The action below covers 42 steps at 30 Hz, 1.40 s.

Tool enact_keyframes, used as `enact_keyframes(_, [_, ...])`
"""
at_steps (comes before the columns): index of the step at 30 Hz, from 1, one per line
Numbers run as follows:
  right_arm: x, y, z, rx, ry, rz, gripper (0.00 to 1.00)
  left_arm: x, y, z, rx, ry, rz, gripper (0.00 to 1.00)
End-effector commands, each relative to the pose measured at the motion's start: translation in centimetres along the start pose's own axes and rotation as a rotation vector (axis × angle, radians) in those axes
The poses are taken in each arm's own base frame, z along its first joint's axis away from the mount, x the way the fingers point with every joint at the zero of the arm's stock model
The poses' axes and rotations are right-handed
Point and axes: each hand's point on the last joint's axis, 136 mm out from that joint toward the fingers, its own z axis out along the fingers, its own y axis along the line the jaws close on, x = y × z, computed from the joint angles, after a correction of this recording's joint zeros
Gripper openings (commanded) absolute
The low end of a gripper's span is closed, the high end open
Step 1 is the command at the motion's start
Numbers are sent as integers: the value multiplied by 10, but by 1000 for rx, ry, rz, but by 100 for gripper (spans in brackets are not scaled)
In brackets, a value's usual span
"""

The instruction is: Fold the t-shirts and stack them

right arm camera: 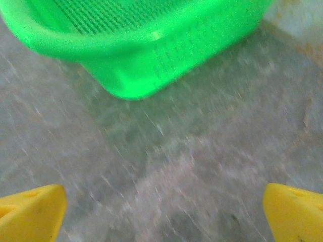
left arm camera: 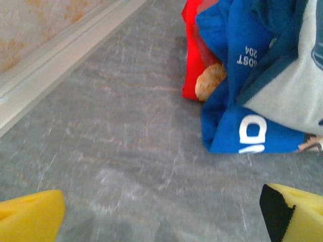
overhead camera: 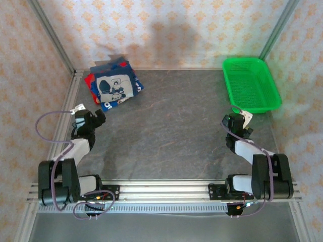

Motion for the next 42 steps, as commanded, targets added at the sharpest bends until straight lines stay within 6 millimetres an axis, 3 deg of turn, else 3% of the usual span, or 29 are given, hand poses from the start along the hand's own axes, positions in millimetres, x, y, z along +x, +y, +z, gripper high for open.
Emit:
enact_keyframes(1, [-46, 14, 0, -52, -208, 20, 99, -20, -9, 6, 6, -149, 39, 100])
enact_keyframes(3, [-46, 19, 1, -76, -214, 4, 99, -11, -11, 10, 9, -152, 57, 100])
enact_keyframes(9, [-44, 13, -5, -100, -282, 54, 99, -9, -19, 8, 41, -161, 86, 100])
enact_keyframes(14, [-33, 45, 14, -211, -214, -48, 99, -1, -52, 12, 167, -122, 201, 100])
enact_keyframes(17, [-26, 47, 20, -226, -226, -47, 99, 5, -66, 10, 202, -125, 269, 100])
enact_keyframes(27, [-25, 48, 20, -229, -219, -52, 99, 21, -78, 19, 215, -114, 343, 100])
enact_keyframes(35, [-25, 49, 20, -230, -219, -57, 99, 22, -79, 19, 213, -112, 347, 100])
enact_keyframes(42, [-17, 76, 20, -360, -151, -148, 99, 22, -78, 19, 211, -112, 347, 100])
